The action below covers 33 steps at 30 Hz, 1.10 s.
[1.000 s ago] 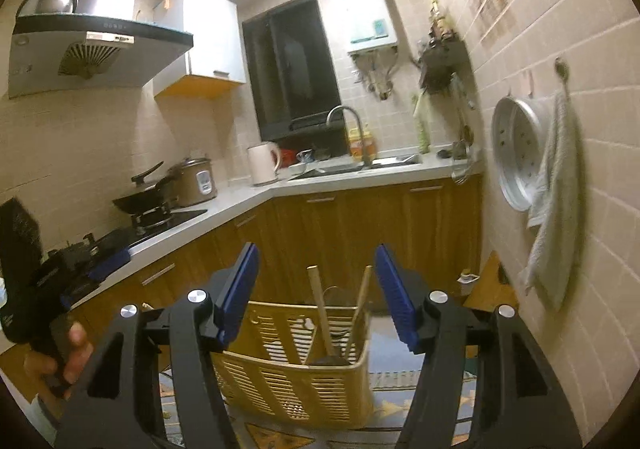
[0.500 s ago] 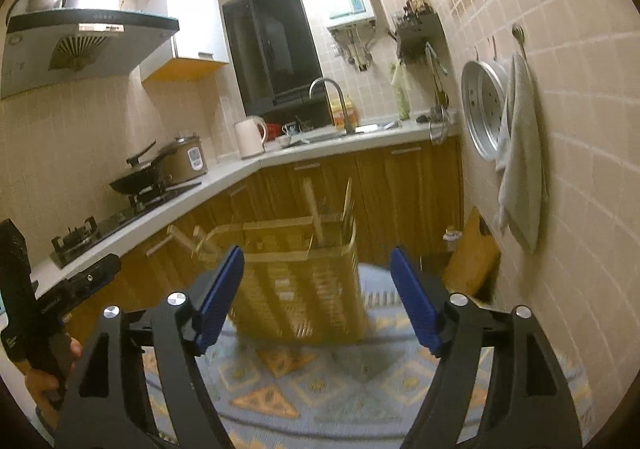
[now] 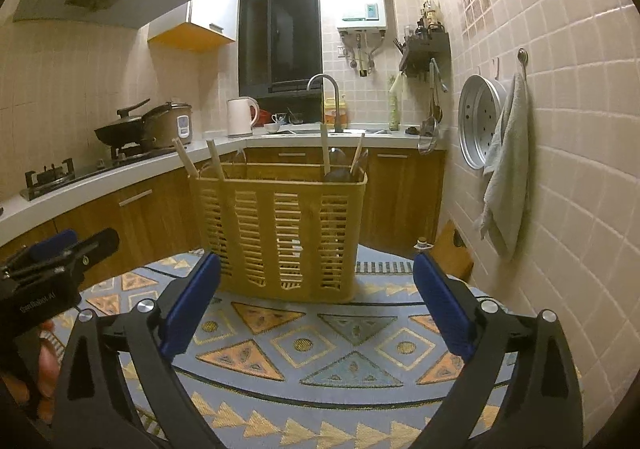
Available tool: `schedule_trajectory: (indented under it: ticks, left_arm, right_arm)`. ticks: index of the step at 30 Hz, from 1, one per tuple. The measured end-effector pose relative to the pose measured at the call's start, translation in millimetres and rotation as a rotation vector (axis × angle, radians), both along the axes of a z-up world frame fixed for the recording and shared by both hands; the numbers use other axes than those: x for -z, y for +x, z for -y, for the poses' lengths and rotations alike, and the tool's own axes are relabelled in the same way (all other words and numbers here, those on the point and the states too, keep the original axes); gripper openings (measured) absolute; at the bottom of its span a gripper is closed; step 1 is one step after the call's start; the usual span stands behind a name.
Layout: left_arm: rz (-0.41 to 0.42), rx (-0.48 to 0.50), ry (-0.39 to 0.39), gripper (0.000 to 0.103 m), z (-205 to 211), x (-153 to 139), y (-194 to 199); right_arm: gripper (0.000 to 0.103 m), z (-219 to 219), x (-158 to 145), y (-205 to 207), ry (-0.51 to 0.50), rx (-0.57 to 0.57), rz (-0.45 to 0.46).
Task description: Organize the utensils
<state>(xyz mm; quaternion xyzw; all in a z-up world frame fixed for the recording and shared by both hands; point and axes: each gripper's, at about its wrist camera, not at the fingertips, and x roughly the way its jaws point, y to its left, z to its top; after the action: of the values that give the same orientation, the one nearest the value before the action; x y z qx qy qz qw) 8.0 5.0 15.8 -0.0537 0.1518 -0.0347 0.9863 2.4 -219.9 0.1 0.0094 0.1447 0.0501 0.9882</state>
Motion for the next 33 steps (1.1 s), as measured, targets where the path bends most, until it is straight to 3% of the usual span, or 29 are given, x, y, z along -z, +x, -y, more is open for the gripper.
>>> schedule_trajectory:
  ticks: [6, 15, 33]
  left_arm:
    - [0.012, -0.039, 0.071, 0.088, 7, 4, -1]
    - [-0.006, -0.011, 0.145, 0.090, 23, 11, 3]
    - [0.016, 0.022, 0.165, 0.094, 28, 13, -3]
  right_arm:
    - [0.093, 1, 10, 3, -0.011, 0.012, -0.014]
    - [0.093, 8, 18, 13, 0.010, 0.007, -0.055]
    - [0.095, 18, 25, 21, 0.063, 0.005, -0.117]
